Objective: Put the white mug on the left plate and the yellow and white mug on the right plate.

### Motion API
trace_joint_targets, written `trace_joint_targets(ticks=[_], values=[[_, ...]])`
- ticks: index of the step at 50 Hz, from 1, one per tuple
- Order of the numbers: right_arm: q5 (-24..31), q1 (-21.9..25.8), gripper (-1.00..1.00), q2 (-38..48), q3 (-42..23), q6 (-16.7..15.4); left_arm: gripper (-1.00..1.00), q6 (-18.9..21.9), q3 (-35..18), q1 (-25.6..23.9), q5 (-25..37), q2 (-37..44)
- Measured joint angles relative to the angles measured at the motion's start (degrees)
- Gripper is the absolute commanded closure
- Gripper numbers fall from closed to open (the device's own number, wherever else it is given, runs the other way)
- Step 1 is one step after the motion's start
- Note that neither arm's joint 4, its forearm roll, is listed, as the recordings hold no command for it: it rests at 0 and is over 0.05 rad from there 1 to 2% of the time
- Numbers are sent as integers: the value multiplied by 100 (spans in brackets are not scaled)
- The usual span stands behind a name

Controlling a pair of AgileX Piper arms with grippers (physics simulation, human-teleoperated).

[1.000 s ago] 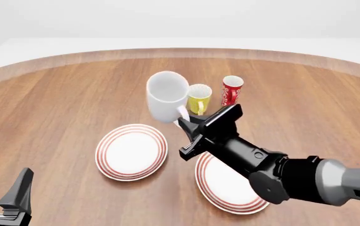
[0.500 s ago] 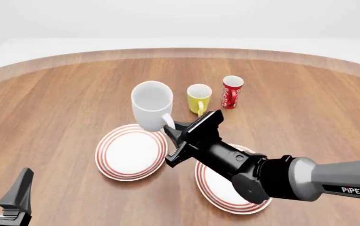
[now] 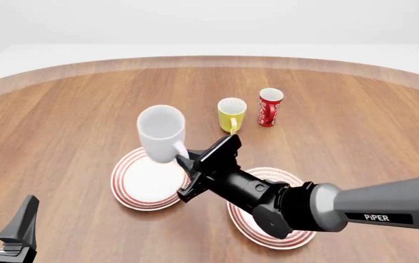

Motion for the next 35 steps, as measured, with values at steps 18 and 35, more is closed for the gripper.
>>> trace_joint_targets(ticks=[18, 35], values=[[34, 148, 100, 449, -299, 40, -100, 0, 0, 0, 0, 0], [84, 215, 100, 752, -465, 80, -100, 0, 0, 0, 0, 0]])
